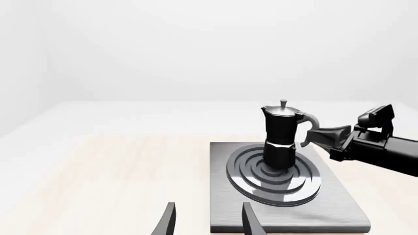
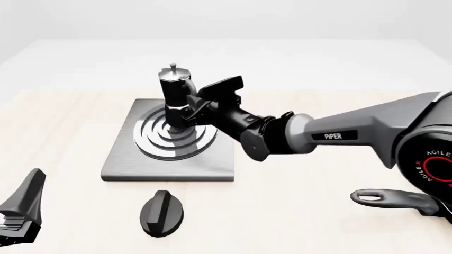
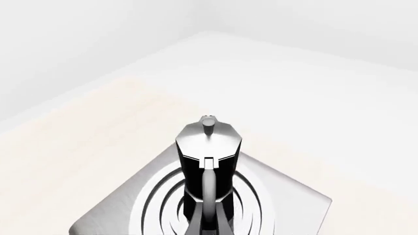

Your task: Put the moka pot on the stove.

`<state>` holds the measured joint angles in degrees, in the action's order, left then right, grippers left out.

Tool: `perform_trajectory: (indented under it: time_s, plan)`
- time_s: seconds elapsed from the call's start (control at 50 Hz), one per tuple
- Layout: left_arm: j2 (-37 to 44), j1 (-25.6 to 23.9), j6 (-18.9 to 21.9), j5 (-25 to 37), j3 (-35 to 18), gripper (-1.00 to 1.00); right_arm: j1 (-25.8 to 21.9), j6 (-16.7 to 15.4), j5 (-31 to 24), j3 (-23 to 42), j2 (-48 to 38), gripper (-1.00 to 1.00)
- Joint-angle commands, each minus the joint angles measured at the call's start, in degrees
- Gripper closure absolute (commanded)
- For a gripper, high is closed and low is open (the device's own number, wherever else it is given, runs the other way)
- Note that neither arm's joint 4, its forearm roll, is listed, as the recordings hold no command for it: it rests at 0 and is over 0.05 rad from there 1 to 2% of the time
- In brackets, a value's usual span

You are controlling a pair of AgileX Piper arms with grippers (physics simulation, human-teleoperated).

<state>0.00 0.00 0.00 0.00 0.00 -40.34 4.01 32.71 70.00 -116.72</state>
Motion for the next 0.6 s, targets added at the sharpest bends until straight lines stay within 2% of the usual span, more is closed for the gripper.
perform_trajectory:
  time_s: [0.02, 0.6]
  plan:
    - [0.0, 0.0, 0.0, 0.0, 0.0, -1.0, -0.1, 0.7, 0.6, 0.6, 0.0, 1.0]
    - [0.0, 0.0, 0.0, 0.0, 0.0, -1.0, -0.5, 0.8, 0.8, 1.3, -2.0, 1.0]
